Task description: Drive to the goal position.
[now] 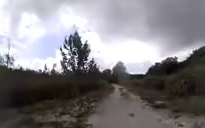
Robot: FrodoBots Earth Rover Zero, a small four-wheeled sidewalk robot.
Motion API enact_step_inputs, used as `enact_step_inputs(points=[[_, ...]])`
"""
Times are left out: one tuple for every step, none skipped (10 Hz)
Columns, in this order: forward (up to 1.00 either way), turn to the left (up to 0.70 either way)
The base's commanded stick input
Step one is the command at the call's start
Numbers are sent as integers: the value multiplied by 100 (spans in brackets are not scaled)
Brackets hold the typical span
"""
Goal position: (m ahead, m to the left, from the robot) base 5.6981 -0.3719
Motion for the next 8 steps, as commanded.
enact_step_inputs(points=[[85, 0], [85, 0], [85, 0], [85, 0], [85, 0], [85, 0], [85, 0], [85, 0]])
